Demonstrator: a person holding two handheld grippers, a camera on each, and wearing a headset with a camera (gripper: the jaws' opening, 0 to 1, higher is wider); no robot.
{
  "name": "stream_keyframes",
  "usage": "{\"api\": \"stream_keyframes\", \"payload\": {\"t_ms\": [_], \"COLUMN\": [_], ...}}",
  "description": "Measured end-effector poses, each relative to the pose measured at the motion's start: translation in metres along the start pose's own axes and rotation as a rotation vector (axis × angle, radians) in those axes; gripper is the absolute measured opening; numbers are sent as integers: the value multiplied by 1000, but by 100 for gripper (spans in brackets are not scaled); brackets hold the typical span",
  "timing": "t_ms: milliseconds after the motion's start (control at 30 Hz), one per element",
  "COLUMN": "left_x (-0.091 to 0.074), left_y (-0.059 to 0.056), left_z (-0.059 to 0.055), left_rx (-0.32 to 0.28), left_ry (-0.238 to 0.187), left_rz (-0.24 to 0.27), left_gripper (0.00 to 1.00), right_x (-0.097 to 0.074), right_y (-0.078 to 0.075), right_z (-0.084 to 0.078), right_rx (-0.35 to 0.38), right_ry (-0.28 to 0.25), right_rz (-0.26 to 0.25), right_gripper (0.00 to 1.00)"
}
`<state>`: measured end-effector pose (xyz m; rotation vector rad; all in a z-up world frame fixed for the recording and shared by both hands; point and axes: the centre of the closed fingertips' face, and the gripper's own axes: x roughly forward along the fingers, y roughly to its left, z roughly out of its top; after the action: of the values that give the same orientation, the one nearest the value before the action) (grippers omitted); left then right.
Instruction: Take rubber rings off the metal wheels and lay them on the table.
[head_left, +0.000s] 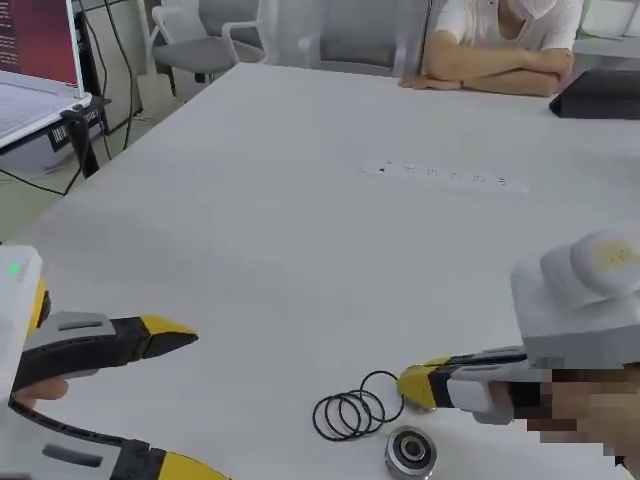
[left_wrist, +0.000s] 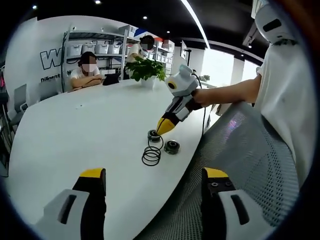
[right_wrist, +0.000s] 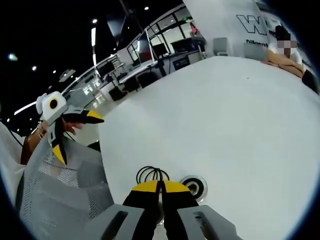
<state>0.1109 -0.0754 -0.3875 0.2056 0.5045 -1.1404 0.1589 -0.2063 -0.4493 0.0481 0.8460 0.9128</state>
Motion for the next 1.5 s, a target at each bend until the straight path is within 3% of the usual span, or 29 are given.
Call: {"api": "stream_keyframes", "payload": {"t_ms": [400,633,833,1500], "left_x": [0,0,-2,-3], "left_y": [3,5,11,11], "left_z": [-3,-5,-8,-10], "left_rx": [-31,-36,-42,-42], "left_ry": [5,12,9,16], "left_rz": [17,25,34,43], "left_gripper": [75,75,75,73], "right_x": [8,12,13,15], "right_y": [2,-7,-10,-8], "right_z": [-4,-10,-9,-10], "right_rx": [16,-4,-87,-283], "right_ry": [14,39,42,95], "right_rz": [26,-16,-55,-105], "right_gripper": [0,0,0,2]}}
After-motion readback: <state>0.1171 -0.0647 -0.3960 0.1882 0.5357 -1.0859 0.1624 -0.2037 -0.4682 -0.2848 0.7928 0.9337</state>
